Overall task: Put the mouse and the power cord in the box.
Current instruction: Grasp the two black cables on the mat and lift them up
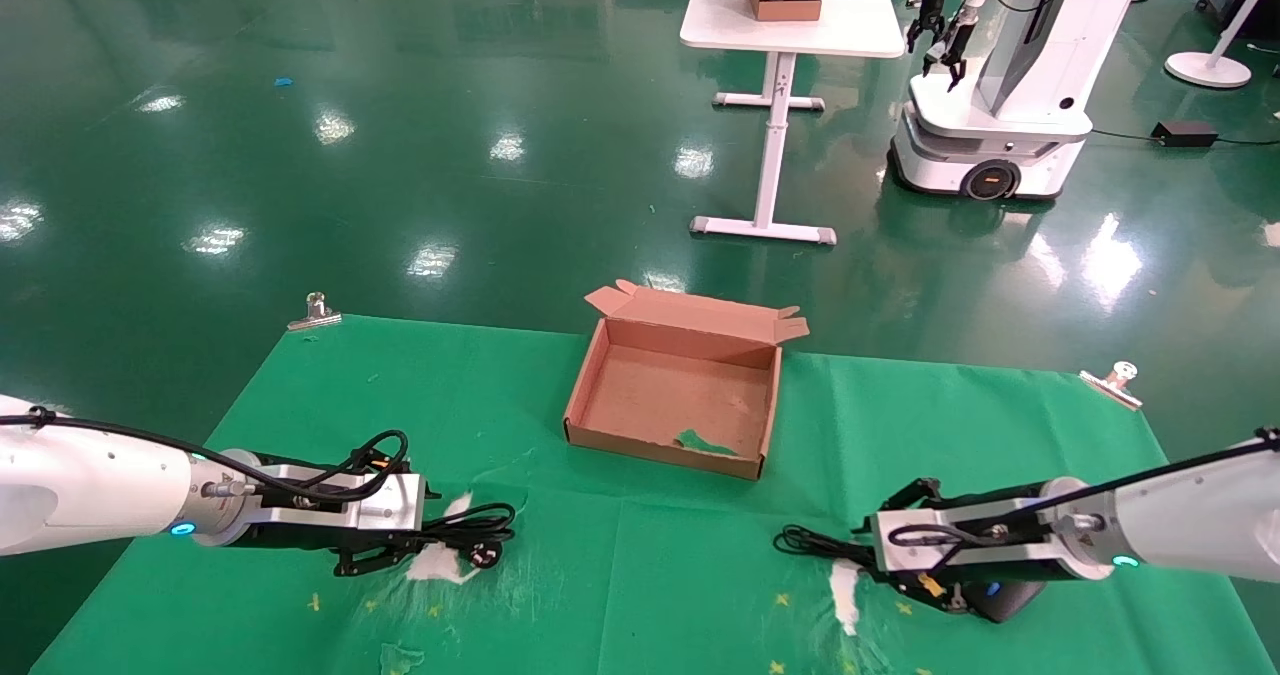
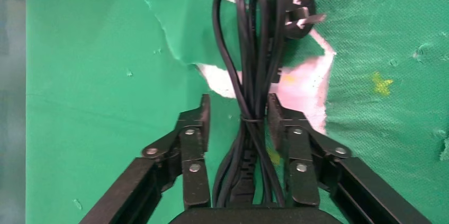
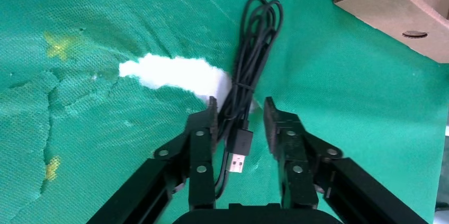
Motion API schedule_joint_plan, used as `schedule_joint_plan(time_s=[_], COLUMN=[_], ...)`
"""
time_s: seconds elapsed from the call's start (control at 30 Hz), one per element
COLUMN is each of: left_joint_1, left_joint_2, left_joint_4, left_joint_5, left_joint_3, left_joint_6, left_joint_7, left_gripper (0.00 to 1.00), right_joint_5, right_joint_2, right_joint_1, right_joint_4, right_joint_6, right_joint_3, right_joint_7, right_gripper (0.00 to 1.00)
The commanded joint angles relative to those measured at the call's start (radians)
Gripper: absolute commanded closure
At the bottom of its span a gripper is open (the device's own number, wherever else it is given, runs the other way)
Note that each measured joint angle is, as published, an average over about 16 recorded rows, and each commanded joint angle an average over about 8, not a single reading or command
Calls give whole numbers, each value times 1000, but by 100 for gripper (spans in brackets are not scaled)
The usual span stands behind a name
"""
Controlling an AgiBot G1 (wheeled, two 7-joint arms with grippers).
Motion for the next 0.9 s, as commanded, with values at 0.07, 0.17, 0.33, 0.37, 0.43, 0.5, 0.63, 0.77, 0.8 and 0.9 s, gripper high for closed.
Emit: schedule_joint_plan(time_s=[0.07, 0.17, 0.33, 0.37, 0.43, 0.5, 0.63, 0.77, 0.8, 0.9], left_joint_1=[0, 0, 1, 1, 1, 1, -1, -13, -20, -44], left_joint_2=[0, 0, -1, -1, -1, -1, -2, -14, -19, -38], left_joint_4=[0, 0, -1, -1, -1, -1, 0, 7, 10, 20], left_joint_5=[0, 0, -1, -1, -1, -1, -3, -23, -31, -63], left_joint_3=[0, 0, 0, 0, 0, 0, -2, -15, -21, -43], left_joint_6=[0, 0, 0, 0, 0, 0, 7, 25, 31, 48], left_joint_7=[0, -1, -1, -1, -1, -1, -3, -21, -29, -59], left_gripper=[100, 100, 100, 100, 100, 100, 100, 100, 100, 100], right_joint_5=[0, 0, 0, 0, 0, 0, 0, 11, 16, 37], right_joint_2=[0, 0, 1, 1, 1, 1, 1, 10, 15, 37], right_joint_1=[0, 0, 0, 0, 0, 0, 1, 10, 14, 32], right_joint_4=[0, 1, 1, 1, 1, 1, 2, 6, 8, 15], right_joint_6=[0, 0, -1, -1, -1, -1, -2, -7, -10, -21], right_joint_3=[0, 0, 0, 0, 0, 0, 0, 8, 11, 26], right_joint_7=[0, 0, 1, 1, 0, 0, 0, 0, 1, 2], right_gripper=[100, 100, 100, 100, 100, 100, 100, 100, 100, 100])
